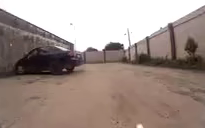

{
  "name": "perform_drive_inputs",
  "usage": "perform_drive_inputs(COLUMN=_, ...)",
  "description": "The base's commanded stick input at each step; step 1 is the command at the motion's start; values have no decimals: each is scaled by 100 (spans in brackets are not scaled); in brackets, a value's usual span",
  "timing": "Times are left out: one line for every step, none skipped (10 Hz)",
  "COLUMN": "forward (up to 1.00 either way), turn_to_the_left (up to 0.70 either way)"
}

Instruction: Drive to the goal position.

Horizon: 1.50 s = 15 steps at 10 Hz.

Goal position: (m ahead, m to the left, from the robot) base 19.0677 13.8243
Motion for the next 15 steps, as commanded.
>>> perform_drive_inputs(forward=70, turn_to_the_left=0)
perform_drive_inputs(forward=70, turn_to_the_left=-7)
perform_drive_inputs(forward=70, turn_to_the_left=-29)
perform_drive_inputs(forward=70, turn_to_the_left=-18)
perform_drive_inputs(forward=70, turn_to_the_left=0)
perform_drive_inputs(forward=70, turn_to_the_left=0)
perform_drive_inputs(forward=70, turn_to_the_left=0)
perform_drive_inputs(forward=70, turn_to_the_left=0)
perform_drive_inputs(forward=70, turn_to_the_left=0)
perform_drive_inputs(forward=70, turn_to_the_left=0)
perform_drive_inputs(forward=70, turn_to_the_left=0)
perform_drive_inputs(forward=70, turn_to_the_left=-11)
perform_drive_inputs(forward=70, turn_to_the_left=-33)
perform_drive_inputs(forward=70, turn_to_the_left=-30)
perform_drive_inputs(forward=70, turn_to_the_left=-24)
